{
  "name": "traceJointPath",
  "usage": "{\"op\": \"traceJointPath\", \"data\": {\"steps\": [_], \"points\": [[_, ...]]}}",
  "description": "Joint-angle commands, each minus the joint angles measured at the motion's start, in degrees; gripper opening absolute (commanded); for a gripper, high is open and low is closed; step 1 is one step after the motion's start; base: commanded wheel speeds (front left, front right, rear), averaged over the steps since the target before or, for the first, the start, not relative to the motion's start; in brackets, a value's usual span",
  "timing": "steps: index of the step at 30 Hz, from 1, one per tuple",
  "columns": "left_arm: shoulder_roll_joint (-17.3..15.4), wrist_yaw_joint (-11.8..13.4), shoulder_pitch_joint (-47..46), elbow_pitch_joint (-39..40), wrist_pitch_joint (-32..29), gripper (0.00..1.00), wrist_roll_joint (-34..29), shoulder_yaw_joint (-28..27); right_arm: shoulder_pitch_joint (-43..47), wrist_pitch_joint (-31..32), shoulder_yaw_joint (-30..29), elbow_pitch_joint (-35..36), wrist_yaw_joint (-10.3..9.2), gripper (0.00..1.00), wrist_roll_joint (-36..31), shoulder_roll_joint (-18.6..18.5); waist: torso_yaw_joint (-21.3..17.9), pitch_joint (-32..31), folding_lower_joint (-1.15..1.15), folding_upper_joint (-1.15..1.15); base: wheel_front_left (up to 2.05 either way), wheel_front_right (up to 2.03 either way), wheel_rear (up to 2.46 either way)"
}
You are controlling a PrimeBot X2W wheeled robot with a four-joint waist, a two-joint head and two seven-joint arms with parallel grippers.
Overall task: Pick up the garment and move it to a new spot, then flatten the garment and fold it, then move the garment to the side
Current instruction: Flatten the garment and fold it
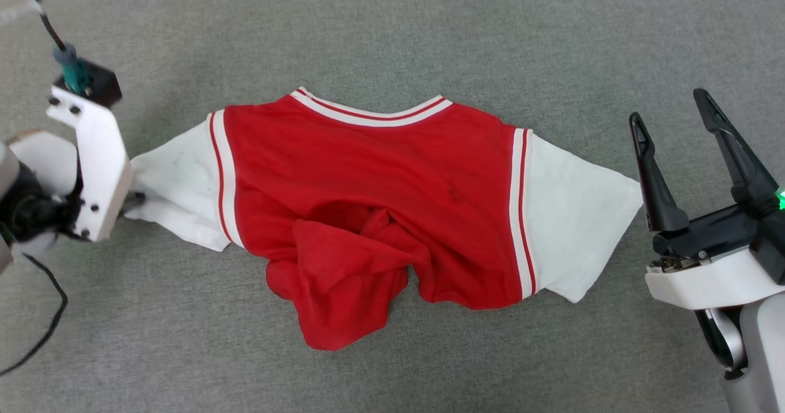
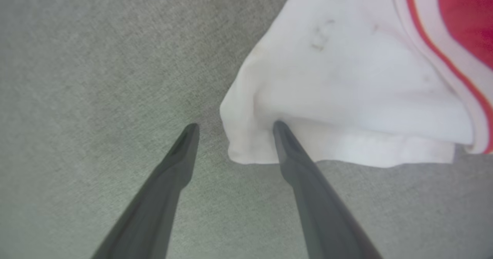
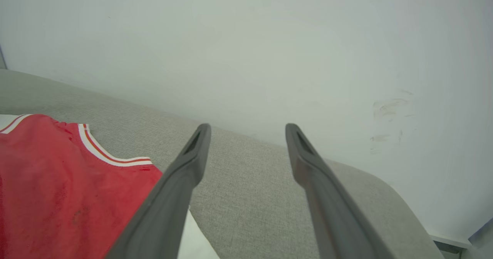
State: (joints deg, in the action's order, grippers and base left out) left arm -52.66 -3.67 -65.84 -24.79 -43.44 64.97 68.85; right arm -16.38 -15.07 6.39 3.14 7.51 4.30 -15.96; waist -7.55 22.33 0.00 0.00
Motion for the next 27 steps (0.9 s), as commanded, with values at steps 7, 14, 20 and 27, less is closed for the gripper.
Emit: {"op": "traceJointPath", "data": {"steps": [7,14,20,27], "points": [[2.6,-0.3,5.3,-1.7,1.6,1.0,-0.4,2.0,-2.1,-0.1,0.1,0.2,-0.04,1.0,-0.5,0.2,-0.2,1.8,0.0,0.0,0.0,0.0,0.0],[2.0,-2.2,2.0,-1.7,6.2,0.0,-4.0,1.6,-5.3,-0.1,-0.3,-0.1,-0.04,1.0,-0.9,-3.7,1.3,-1.8,0.0,0.0,0.0,0.0,0.0],[1.1,-2.8,1.2,1.6,8.9,0.0,-6.0,1.9,-10.8,3.0,4.8,-3.4,-0.04,1.0,2.9,-11.8,2.6,-4.9,0.0,0.0,0.0,0.0,0.0],[1.6,-2.6,1.3,4.9,9.8,0.0,-7.1,2.1,-18.6,19.4,15.0,-4.9,-0.04,1.0,13.1,-21.9,3.8,-5.9,0.0,0.0,0.0,0.0,0.0]]}}
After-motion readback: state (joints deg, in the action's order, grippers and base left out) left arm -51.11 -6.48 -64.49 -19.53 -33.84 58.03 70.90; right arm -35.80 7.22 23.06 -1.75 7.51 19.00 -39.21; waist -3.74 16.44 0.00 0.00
